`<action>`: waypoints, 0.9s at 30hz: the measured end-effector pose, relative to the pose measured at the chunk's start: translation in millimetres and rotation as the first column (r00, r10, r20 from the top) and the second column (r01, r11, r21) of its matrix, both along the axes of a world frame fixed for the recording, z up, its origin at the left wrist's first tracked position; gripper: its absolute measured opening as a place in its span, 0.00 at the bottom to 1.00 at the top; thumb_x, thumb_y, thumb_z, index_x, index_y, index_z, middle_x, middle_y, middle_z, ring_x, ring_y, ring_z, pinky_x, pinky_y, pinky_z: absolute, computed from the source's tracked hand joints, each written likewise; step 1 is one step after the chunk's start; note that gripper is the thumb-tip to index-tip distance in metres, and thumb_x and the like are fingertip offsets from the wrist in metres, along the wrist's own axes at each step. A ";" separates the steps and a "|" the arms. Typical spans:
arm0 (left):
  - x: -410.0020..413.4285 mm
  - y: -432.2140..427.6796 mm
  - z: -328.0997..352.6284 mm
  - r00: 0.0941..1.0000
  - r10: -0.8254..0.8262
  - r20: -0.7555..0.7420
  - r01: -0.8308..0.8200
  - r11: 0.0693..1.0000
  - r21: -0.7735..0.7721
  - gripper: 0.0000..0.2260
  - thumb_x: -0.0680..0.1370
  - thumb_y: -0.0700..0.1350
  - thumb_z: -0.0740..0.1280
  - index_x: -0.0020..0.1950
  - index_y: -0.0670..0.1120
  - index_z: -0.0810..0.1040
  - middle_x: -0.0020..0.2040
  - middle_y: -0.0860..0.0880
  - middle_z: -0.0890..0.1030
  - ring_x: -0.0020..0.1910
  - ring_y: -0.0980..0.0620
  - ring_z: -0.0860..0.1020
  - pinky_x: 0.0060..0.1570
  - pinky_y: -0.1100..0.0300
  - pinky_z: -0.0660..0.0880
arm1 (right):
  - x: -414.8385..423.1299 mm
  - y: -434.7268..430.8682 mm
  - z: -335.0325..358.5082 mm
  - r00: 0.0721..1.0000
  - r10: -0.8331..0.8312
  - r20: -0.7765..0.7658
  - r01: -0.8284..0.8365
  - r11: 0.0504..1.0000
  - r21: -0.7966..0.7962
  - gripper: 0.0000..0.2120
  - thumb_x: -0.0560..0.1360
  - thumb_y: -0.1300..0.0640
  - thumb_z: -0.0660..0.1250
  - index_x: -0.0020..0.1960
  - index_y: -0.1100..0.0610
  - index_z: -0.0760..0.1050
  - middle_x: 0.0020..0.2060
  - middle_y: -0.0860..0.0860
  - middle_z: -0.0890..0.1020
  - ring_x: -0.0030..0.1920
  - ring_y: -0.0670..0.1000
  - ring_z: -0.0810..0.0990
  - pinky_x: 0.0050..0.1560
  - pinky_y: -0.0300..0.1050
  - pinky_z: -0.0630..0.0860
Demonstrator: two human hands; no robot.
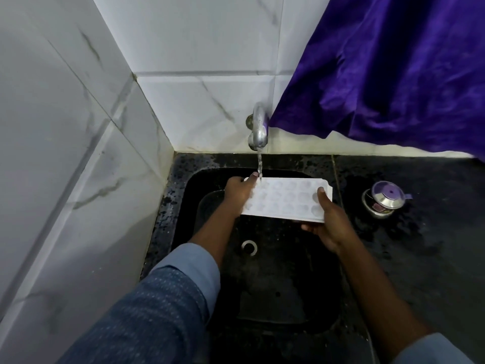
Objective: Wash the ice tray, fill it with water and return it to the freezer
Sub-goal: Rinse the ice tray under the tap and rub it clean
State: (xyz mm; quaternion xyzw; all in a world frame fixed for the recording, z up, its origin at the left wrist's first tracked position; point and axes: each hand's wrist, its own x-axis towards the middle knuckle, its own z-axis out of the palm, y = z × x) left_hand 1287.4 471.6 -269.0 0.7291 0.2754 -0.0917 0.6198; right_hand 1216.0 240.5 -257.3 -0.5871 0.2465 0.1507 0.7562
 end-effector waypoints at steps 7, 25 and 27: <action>-26.0 30.0 9.7 0.989 -0.017 -0.147 -0.064 0.850 -0.523 0.21 0.88 0.56 0.63 0.64 0.41 0.84 0.59 0.39 0.88 0.55 0.39 0.88 0.51 0.42 0.86 | 28.0 0.5 -20.0 0.987 0.088 0.132 0.030 0.717 -0.697 0.24 0.82 0.41 0.66 0.57 0.63 0.81 0.49 0.60 0.85 0.53 0.62 0.84 0.45 0.43 0.76; -85.5 137.3 -4.8 0.944 0.254 -0.211 -0.328 0.797 -0.507 0.28 0.89 0.63 0.54 0.57 0.45 0.85 0.49 0.43 0.90 0.44 0.43 0.90 0.39 0.49 0.84 | 48.5 105.5 -12.2 0.906 0.418 0.057 -0.248 0.637 -0.730 0.16 0.79 0.47 0.71 0.38 0.55 0.74 0.33 0.48 0.79 0.36 0.48 0.78 0.37 0.45 0.69; -84.8 137.9 -6.9 0.943 0.256 -0.214 -0.330 0.805 -0.493 0.28 0.88 0.63 0.54 0.58 0.44 0.86 0.49 0.42 0.90 0.44 0.42 0.89 0.39 0.48 0.85 | 49.1 104.7 -9.7 0.903 0.423 0.074 -0.242 0.643 -0.727 0.15 0.78 0.47 0.71 0.39 0.57 0.76 0.35 0.50 0.81 0.37 0.50 0.79 0.37 0.46 0.71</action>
